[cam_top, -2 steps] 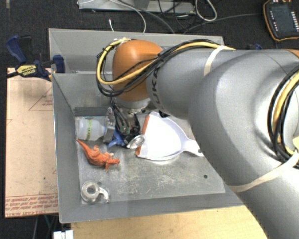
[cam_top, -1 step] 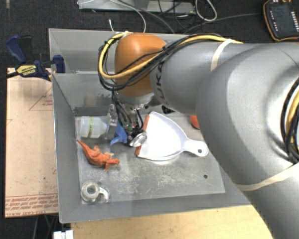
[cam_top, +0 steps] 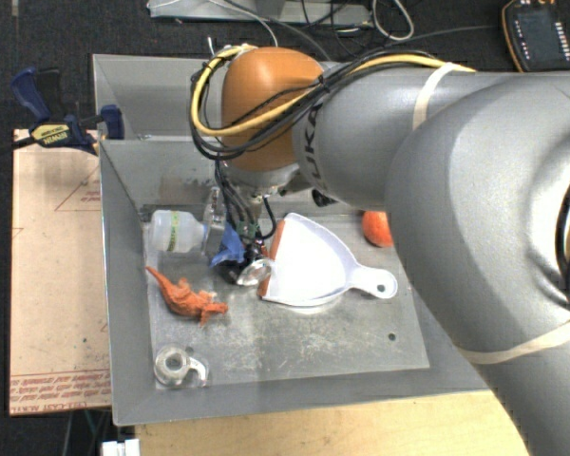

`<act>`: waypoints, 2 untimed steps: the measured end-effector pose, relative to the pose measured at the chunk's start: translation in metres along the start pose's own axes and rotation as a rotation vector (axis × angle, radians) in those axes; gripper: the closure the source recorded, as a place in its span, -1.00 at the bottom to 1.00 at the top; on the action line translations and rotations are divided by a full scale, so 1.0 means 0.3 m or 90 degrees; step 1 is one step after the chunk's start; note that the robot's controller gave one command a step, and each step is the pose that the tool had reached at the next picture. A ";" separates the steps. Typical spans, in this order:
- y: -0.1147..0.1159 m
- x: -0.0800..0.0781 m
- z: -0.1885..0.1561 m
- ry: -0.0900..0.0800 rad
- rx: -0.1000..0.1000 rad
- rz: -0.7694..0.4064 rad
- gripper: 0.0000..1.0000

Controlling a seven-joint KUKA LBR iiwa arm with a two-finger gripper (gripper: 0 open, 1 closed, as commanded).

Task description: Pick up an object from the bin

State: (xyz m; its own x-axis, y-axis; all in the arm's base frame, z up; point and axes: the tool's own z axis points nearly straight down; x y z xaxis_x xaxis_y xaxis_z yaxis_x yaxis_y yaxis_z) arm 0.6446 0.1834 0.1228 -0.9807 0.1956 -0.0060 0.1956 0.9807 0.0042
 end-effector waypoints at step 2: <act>-0.002 0.006 -0.067 0.005 0.002 0.000 1.00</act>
Offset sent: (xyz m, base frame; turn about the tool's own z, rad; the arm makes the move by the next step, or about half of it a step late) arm -0.0002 0.0001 0.0591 -0.0003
